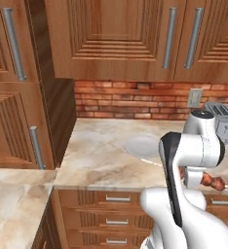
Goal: Place the cold items (carrot and squash) from the fridge in one tupperware on the dining counter. Place the warm items (hot dog and kebab skewer) in the stove area in another tupperware.
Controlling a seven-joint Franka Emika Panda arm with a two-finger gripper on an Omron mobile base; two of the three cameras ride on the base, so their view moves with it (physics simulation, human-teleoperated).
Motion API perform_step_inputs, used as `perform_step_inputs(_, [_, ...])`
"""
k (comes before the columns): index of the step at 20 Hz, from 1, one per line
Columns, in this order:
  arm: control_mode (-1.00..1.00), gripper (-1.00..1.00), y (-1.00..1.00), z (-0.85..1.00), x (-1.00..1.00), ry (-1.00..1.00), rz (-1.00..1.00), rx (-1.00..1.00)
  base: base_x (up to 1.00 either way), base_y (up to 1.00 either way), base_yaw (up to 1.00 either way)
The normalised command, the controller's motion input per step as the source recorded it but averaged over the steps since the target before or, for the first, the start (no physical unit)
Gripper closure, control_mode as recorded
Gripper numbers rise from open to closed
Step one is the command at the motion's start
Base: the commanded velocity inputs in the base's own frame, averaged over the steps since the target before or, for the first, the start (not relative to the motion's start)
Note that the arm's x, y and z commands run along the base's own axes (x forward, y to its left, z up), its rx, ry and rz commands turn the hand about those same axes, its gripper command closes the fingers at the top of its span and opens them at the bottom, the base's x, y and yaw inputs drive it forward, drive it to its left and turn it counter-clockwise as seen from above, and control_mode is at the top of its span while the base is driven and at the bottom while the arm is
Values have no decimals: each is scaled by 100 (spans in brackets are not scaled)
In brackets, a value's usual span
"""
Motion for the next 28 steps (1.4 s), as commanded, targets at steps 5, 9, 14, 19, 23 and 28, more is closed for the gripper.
perform_step_inputs(5, [100, 100, 0, 0, 0, 0, 0, 0, -96, 0, 2])
perform_step_inputs(9, [100, 100, 0, 0, 0, 0, 0, 0, -100, 0, 0])
perform_step_inputs(14, [100, 100, 0, 0, 0, 0, 0, 0, -100, 0, 0])
perform_step_inputs(19, [100, 100, 0, 0, 0, 0, 0, 0, -100, 0, 0])
perform_step_inputs(23, [100, 100, 0, 0, 0, 0, 0, 0, -100, 0, 0])
perform_step_inputs(28, [100, 100, 0, 0, 0, 0, 0, 0, -100, 0, -3])
